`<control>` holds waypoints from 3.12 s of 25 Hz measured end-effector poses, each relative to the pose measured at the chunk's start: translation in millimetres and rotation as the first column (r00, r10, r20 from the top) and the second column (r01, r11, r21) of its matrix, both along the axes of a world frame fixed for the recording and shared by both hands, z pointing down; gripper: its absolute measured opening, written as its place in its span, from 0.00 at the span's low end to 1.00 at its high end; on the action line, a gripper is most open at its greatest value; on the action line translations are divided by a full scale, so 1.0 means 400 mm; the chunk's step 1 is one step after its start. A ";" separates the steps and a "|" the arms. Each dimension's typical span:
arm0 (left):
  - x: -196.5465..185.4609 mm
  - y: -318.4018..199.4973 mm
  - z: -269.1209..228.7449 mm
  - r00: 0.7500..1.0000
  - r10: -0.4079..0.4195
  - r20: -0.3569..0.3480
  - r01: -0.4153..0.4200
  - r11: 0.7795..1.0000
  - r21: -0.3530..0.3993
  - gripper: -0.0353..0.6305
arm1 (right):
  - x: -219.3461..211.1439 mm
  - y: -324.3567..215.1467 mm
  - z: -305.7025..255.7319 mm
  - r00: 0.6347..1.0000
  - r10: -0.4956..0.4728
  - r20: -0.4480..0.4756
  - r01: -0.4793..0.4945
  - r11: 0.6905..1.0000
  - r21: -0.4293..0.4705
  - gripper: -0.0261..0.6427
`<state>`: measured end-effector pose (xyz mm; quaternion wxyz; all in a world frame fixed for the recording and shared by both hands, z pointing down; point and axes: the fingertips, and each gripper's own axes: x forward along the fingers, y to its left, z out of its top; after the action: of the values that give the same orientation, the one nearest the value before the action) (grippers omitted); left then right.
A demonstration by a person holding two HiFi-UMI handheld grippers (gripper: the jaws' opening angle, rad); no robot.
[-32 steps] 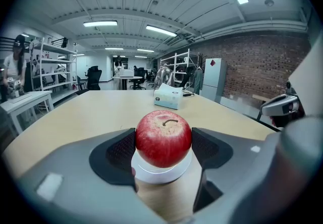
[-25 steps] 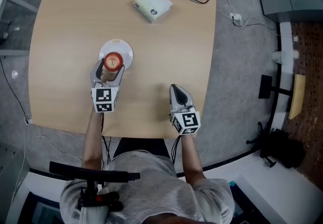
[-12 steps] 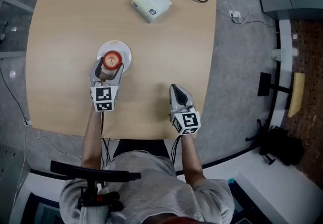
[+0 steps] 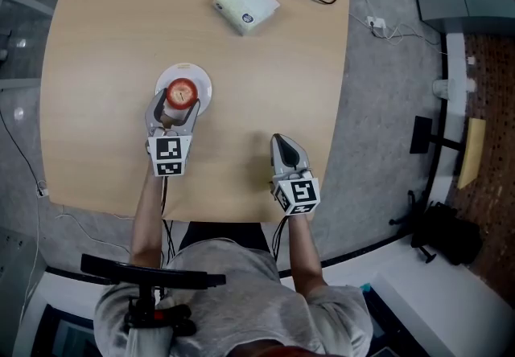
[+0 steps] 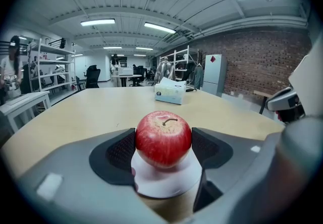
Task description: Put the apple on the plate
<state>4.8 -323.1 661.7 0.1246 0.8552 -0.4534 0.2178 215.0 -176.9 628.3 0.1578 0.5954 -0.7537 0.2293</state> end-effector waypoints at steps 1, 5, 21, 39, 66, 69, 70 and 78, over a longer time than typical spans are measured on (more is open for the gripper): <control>0.001 0.000 0.001 1.000 0.002 0.001 -0.002 1.000 0.002 0.61 | -0.001 -0.001 0.001 1.000 0.000 0.000 0.000 1.000 0.000 0.05; 0.004 0.000 0.003 1.000 0.012 0.019 -0.013 1.000 0.012 0.61 | -0.003 -0.005 0.001 1.000 -0.003 0.001 0.003 1.000 0.001 0.05; 0.003 -0.001 -0.006 1.000 -0.014 0.013 0.014 1.000 0.005 0.61 | 0.001 -0.001 -0.006 1.000 -0.005 0.000 0.005 1.000 0.007 0.05; -0.006 0.024 -0.088 1.000 -0.004 -0.002 0.004 0.999 0.047 0.61 | -0.029 0.002 -0.056 1.000 -0.014 0.007 0.014 0.999 0.048 0.05; -0.155 0.211 -0.330 0.995 -0.088 -0.051 0.095 0.986 0.136 0.49 | -0.152 0.078 -0.204 0.995 -0.097 0.010 0.094 0.979 0.183 0.05; -0.169 0.240 -0.346 0.994 -0.101 -0.050 0.107 0.984 0.140 0.49 | -0.156 0.092 -0.216 0.995 -0.103 0.008 0.100 0.976 0.191 0.05; -0.175 0.248 -0.353 0.993 -0.105 -0.048 0.111 0.984 0.140 0.48 | -0.159 0.096 -0.220 0.994 -0.105 0.010 0.101 0.975 0.196 0.05; -0.211 0.324 -0.407 0.990 -0.130 -0.047 0.136 0.976 0.172 0.44 | -0.191 0.140 -0.249 0.991 -0.134 0.016 0.127 0.967 0.222 0.05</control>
<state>-79.7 -193.3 499.1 0.0714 0.8344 -0.5247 0.1531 138.7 -120.9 528.5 0.0941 0.5546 -0.8144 0.1426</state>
